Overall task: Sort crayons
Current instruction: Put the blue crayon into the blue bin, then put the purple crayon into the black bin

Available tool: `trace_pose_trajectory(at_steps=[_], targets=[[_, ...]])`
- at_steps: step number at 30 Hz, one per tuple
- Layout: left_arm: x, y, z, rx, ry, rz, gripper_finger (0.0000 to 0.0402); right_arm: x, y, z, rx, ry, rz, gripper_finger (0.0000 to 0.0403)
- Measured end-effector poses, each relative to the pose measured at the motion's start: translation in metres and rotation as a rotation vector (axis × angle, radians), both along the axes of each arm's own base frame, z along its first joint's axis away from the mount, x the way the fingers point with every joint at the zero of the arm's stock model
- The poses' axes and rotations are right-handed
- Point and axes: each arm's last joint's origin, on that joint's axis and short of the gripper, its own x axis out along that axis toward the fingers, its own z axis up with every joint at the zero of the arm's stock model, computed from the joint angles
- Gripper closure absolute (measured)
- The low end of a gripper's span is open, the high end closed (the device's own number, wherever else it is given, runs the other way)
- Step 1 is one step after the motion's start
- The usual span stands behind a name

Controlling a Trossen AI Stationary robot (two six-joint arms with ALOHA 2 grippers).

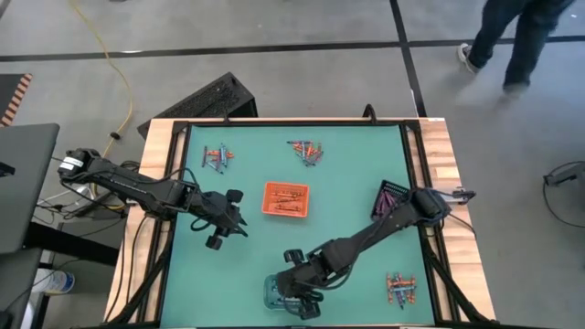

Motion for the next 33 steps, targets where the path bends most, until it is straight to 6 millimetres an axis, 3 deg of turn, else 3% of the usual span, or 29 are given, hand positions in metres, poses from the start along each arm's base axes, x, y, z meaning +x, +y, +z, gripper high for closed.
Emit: trace_pose_trajectory(at_steps=[5,13,19,24,28,33], targets=[[0.001,0.000,0.001,-0.011,-0.009,0.007,0.0287,0.003,-0.003,-0.002,0.006,0.004,-0.033,0.0387],[0.002,-0.001,0.002,-0.031,-0.020,0.021,0.0287,0.004,-0.004,-0.008,-0.061,-0.003,-0.073,0.0304],[0.001,-0.002,0.002,-0.032,-0.016,0.016,0.0287,-0.001,-0.002,0.003,-0.133,-0.046,-0.108,0.0256],[0.001,0.002,0.003,0.077,-0.005,0.099,0.0287,-0.011,0.005,0.013,-0.204,-0.028,-0.139,0.0250],[0.003,0.007,0.018,0.212,-0.010,0.165,0.0287,-0.020,0.012,0.023,-0.305,-0.047,-0.165,0.0257],[0.011,0.014,0.043,0.258,-0.080,0.178,0.0287,-0.037,0.021,0.024,-0.417,-0.024,-0.231,0.0269]])
